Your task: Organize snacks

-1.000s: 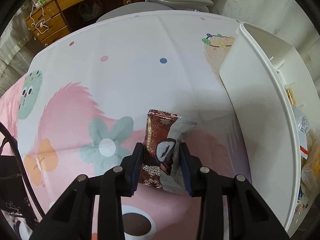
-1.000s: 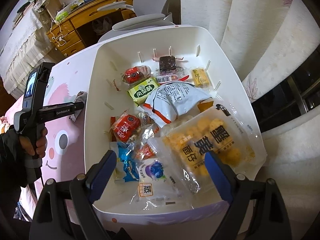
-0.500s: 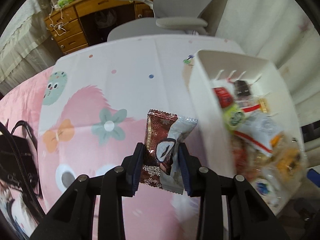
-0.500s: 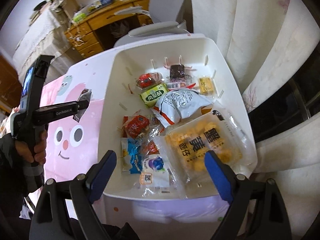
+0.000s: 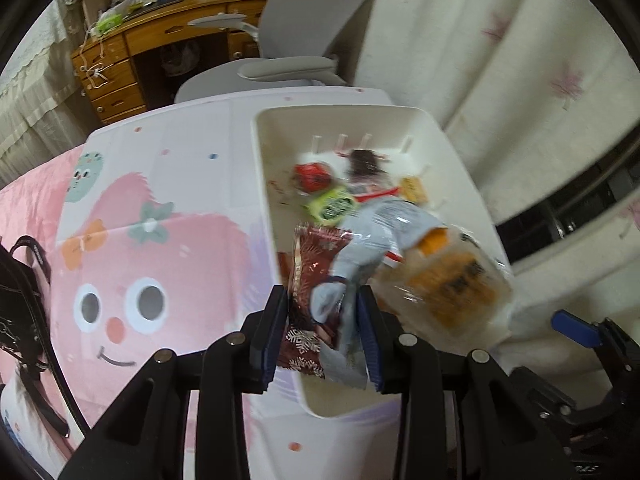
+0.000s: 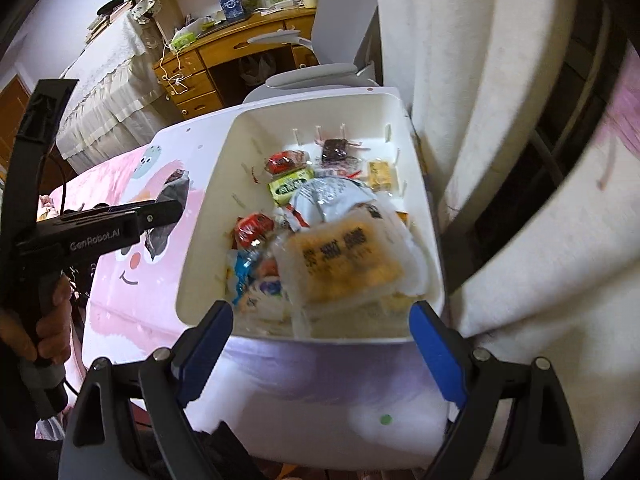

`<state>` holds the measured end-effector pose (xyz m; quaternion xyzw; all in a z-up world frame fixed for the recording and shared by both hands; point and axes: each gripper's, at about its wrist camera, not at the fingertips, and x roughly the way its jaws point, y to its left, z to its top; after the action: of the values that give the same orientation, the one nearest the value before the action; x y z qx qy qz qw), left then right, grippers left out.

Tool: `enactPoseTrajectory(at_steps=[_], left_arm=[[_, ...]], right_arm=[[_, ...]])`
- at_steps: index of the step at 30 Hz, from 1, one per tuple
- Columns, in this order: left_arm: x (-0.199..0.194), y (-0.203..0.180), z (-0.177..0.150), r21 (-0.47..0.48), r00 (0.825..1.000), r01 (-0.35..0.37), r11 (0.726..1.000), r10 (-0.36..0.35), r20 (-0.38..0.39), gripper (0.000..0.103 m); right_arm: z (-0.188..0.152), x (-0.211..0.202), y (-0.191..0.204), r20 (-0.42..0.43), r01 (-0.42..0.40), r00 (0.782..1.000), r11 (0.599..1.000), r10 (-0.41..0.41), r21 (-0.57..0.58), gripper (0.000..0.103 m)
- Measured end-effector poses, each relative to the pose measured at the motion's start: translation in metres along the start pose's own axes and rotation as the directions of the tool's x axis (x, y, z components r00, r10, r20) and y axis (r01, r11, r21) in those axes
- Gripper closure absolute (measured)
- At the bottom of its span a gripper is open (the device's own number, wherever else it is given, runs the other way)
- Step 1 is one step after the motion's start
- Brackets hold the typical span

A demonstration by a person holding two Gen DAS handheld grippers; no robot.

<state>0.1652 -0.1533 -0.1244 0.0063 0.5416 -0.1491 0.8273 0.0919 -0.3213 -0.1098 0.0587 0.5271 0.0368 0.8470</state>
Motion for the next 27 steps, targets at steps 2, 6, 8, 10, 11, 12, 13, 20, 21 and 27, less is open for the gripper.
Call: enactPoseTrajectory(at_steps=[2, 6, 8, 10, 11, 12, 13, 20, 21, 27], left_arm=[[-0.004, -0.008, -0.004, 0.001, 1.0, 0.008, 1.0, -0.008, 0.008, 0.063], [-0.02, -0.012, -0.017, -0.021, 0.998, 0.034, 0.999, -0.033, 0.045, 0.034], [-0.026, -0.009, -0.022, -0.035, 0.999, 0.033, 0.999, -0.031, 0.039, 0.03], [-0.033, -0.003, -0.029, -0.056, 0.999, 0.03, 0.998, -0.029, 0.026, 0.03], [-0.036, 0.001, -0.032, -0.07, 0.999, 0.03, 0.997, -0.029, 0.016, 0.029], [-0.041, 0.006, -0.038, -0.084, 1.0, 0.031, 0.996, -0.031, 0.005, 0.029], [-0.045, 0.01, -0.042, -0.091, 1.0, 0.031, 0.995, -0.031, 0.002, 0.029], [-0.086, 0.042, -0.085, -0.08, 0.999, -0.049, 0.996, 0.049, -0.008, 0.021], [-0.095, 0.048, -0.094, -0.085, 0.998, -0.062, 0.994, 0.062, -0.004, 0.02], [-0.14, 0.068, -0.121, -0.113, 0.998, -0.046, 0.993, 0.051, 0.041, 0.014]], right_arm=[[-0.005, -0.001, -0.005, -0.005, 0.005, 1.0, 1.0, -0.005, 0.011, 0.012], [-0.012, -0.001, -0.01, -0.018, 0.009, 1.0, 0.999, -0.008, 0.036, 0.012], [-0.016, 0.0, -0.009, -0.024, 0.007, 1.0, 0.999, -0.006, 0.043, 0.012], [-0.02, -0.001, -0.005, -0.034, 0.007, 0.999, 0.999, -0.005, 0.045, 0.012], [-0.022, -0.001, -0.004, -0.037, 0.006, 0.999, 0.999, -0.004, 0.044, 0.011], [-0.024, -0.001, -0.001, -0.041, 0.005, 0.999, 0.999, -0.003, 0.042, 0.011], [-0.026, -0.002, 0.005, -0.046, 0.003, 0.999, 0.999, -0.001, 0.039, 0.011], [-0.049, -0.009, 0.041, -0.085, -0.09, 0.992, 0.995, 0.093, 0.04, 0.011], [-0.053, -0.01, 0.047, -0.097, -0.102, 0.99, 0.994, 0.105, 0.042, 0.011], [-0.058, -0.034, 0.084, -0.063, -0.153, 0.986, 0.988, 0.154, 0.02, 0.011]])
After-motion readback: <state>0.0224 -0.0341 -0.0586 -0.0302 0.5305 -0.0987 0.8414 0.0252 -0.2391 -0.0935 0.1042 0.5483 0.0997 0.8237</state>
